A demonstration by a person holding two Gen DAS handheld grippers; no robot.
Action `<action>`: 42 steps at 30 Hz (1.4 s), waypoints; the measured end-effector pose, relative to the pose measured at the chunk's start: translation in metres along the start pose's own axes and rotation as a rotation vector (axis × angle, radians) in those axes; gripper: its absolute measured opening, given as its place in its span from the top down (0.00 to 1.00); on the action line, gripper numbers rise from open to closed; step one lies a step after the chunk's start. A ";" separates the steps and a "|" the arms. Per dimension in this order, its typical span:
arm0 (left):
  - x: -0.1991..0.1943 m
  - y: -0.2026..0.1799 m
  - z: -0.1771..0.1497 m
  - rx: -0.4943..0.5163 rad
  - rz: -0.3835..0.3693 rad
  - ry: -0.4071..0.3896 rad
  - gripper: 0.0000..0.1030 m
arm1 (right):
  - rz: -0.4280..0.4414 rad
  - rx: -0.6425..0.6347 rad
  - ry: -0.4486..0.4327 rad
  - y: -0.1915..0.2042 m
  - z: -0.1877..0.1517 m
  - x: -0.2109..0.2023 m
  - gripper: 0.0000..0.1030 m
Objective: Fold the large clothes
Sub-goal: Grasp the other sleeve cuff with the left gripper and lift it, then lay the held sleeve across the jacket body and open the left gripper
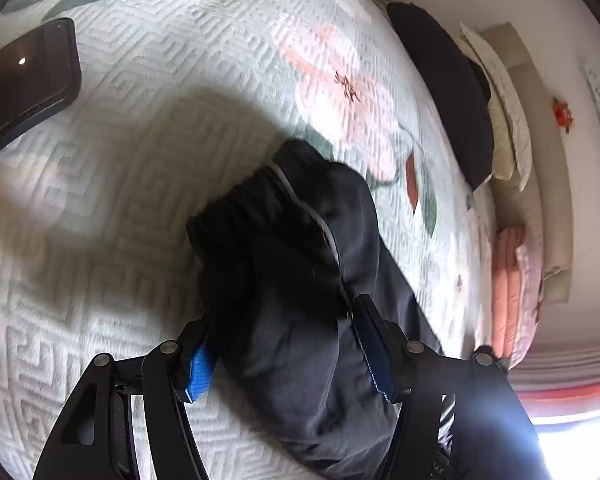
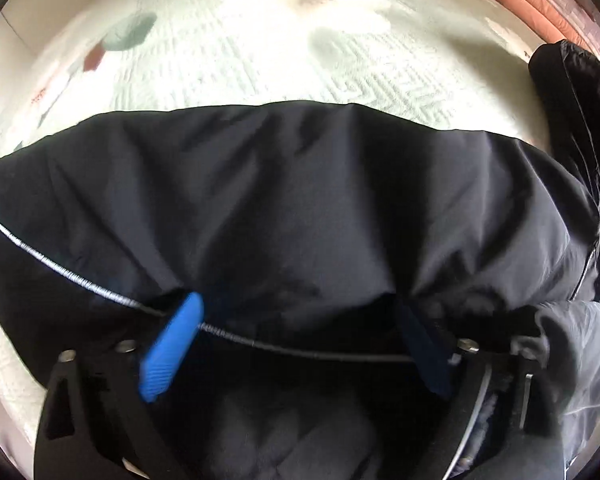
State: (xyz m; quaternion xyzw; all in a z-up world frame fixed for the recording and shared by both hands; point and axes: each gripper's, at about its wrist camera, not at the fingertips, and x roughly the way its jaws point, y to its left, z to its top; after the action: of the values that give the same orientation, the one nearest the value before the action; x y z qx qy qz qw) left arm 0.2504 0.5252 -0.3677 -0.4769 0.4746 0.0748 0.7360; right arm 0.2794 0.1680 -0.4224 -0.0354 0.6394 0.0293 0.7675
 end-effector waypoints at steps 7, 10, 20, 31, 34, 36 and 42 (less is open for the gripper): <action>-0.019 -0.032 -0.005 0.134 0.064 -0.041 0.78 | 0.022 0.037 -0.027 -0.005 -0.003 -0.016 0.12; -0.040 -0.068 -0.019 0.261 0.081 -0.099 0.78 | 0.029 0.055 -0.084 -0.018 -0.017 -0.048 0.12; -0.037 -0.200 -0.161 0.643 -0.062 -0.028 0.79 | -0.001 0.147 -0.124 -0.105 -0.099 -0.101 0.12; 0.022 -0.301 -0.365 0.874 -0.233 0.243 0.79 | -0.115 0.333 -0.096 -0.263 -0.202 -0.149 0.12; 0.028 -0.326 -0.420 0.992 -0.253 0.288 0.79 | -0.141 0.388 -0.103 -0.297 -0.222 -0.161 0.12; 0.038 -0.333 -0.445 1.040 -0.217 0.296 0.76 | -0.153 0.417 -0.100 -0.318 -0.232 -0.163 0.12; 0.088 -0.313 -0.472 0.938 -0.188 0.526 0.34 | -0.150 0.456 -0.082 -0.354 -0.254 -0.156 0.12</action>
State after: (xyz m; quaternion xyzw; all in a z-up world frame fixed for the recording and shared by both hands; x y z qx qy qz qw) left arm 0.1785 -0.0371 -0.2826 -0.1404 0.5805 -0.3326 0.7298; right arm 0.0343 -0.2079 -0.3089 0.0927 0.5932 -0.1716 0.7811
